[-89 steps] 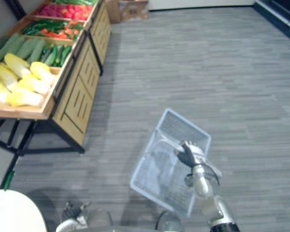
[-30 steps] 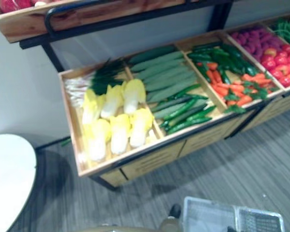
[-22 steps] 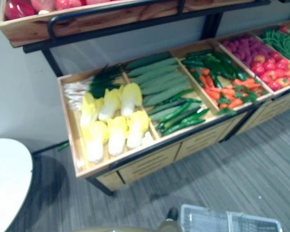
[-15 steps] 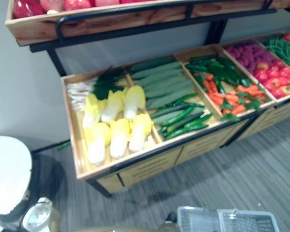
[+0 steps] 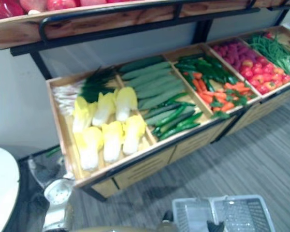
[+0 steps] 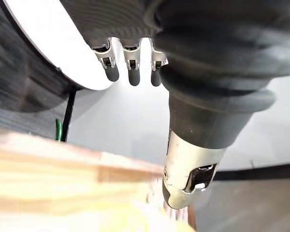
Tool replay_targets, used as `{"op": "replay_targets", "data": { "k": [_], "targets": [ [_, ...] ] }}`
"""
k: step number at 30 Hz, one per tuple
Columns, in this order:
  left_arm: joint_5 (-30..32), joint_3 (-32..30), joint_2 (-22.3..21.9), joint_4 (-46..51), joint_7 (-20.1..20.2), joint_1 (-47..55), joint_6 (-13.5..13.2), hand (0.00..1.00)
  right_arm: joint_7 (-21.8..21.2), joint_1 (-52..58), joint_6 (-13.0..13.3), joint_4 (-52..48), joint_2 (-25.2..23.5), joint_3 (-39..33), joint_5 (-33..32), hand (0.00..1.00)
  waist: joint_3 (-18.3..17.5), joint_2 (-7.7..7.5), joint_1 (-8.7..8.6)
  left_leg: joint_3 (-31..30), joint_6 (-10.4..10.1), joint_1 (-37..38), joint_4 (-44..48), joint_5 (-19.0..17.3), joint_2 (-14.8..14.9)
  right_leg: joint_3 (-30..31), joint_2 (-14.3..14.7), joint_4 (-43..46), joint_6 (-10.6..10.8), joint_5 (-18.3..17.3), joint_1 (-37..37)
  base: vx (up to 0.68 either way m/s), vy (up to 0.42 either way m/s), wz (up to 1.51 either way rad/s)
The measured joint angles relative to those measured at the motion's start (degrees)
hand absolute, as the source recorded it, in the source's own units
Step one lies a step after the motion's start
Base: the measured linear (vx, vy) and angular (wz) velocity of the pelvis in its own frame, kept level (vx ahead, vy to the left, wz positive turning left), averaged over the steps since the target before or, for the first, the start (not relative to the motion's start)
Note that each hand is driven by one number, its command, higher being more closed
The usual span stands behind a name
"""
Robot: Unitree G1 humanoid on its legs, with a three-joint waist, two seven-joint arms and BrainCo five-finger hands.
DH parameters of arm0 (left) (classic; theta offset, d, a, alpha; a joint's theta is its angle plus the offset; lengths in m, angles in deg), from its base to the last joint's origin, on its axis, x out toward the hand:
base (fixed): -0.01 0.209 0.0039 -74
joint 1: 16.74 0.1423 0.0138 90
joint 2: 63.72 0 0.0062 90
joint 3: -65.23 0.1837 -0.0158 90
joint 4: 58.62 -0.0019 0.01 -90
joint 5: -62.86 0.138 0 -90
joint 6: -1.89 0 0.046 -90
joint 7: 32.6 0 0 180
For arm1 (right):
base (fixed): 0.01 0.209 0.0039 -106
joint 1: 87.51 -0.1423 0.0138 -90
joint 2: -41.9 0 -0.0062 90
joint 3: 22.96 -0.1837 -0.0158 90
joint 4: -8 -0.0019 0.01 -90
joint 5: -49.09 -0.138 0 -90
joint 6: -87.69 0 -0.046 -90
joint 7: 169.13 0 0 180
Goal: Pick vegetable in the basket
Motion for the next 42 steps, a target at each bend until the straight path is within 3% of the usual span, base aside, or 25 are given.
{"op": "replay_targets", "data": {
  "k": [7,10,16,22,42],
  "targets": [
    [-0.02,1.37,0.04,-0.13,2.37,-2.91,0.45,0.0,-1.59,0.13,0.01,-1.19,1.84,1.15,0.01,1.0,0.27,1.09,-0.47,1.71,-0.03,0.07,0.84,-0.95,-0.02,1.9,0.19,0.0,0.06,0.04,-0.88,0.01,0.0,-0.15],
    [-0.35,0.71,0.01,-0.68,1.6,-4.08,0.56,0.0,-1.72,0.06,0.02,-1.6,1.84,1.67,0.67,1.0,0.24,1.13,-1.55,1.94,-0.21,0.2,0.82,-1.1,0.13,2.07,0.39,0.0,0.06,0.04,-0.89,0.0,-0.007,-0.02],
    [-0.85,0.0,-0.14,-3.64,-2.63,-6.24,1.3,0.0,-1.72,0.52,0.12,-3.26,1.82,3.63,2.19,1.0,0.25,1.1,-1.68,3.2,-0.39,0.29,0.83,-1.25,0.22,3.29,0.76,0.0,-0.02,0.24,-1.69,0.0,-0.018,-0.11],
    [-0.84,-0.93,-0.21,-6.26,-3.76,-6.41,1.63,0.0,-1.67,0.79,1.21,-3.33,1.88,4.63,2.22,1.0,0.29,1.05,-1.68,3.18,-0.39,0.28,0.83,-1.24,0.21,3.28,0.74,-0.02,-0.02,0.24,-1.71,0.0,0.0,0.0],
    [-0.69,0.9,-0.13,-10.51,-2.24,-6.29,3.19,0.0,-1.09,0.86,1.59,-3.34,1.57,6.67,2.19,1.0,0.57,0.6,-1.72,3.7,-0.55,0.47,0.73,-1.36,0.34,3.72,0.96,-0.31,0.05,0.29,-1.84,0.0,-0.005,0.0]
  ]
}}
